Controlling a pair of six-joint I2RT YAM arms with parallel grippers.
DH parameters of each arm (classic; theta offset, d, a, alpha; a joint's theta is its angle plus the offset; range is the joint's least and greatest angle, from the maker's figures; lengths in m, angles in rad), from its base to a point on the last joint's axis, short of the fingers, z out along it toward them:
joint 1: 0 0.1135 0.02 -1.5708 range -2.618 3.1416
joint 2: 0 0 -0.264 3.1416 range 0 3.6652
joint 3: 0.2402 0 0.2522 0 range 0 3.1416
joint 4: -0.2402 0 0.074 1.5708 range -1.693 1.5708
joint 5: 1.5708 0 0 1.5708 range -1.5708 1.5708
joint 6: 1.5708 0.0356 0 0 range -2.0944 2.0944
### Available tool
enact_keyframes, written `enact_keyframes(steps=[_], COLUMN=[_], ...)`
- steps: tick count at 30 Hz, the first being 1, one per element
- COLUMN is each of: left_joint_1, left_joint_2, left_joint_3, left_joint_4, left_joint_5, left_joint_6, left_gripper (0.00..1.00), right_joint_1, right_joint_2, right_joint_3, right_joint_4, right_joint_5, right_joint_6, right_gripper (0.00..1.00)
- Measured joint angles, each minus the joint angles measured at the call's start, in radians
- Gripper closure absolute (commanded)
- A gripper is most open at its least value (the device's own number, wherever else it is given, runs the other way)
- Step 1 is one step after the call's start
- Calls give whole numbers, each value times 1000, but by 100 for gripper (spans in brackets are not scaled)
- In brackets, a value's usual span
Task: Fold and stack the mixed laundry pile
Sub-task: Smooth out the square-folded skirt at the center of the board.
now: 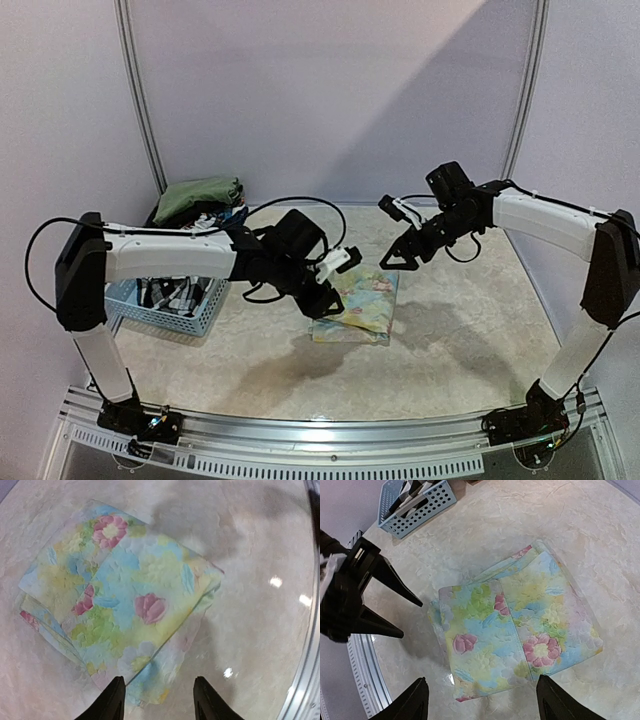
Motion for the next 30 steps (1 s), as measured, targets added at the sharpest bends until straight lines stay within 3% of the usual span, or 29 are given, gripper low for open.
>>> enact_keyframes(steps=[7, 18, 21, 27, 30], left_joint_1=[-42, -87, -105, -134, -140], left_joint_2=[22, 140, 167, 196, 201], left_joint_3=[12, 45, 47, 47, 47], left_joint_4=[-85, -55, -43, 0, 18], left_joint_5=[-126, -233, -262, -362, -394], left_joint_6=[270, 398, 415, 443, 443], left_gripper=[54, 61, 70, 99, 100], right_joint_1=[-46, -58, -64, -73, -74], right_joint_2=[10, 26, 31, 32, 32], right_joint_3=[-9, -45, -50, -56, -56], right_joint_4=[-1, -1, -1, 2, 4], right_joint_5=[-56, -80, -86, -92, -94], right_joint_6=[4, 5, 5, 6, 8], right_gripper=[26, 26, 26, 26, 27])
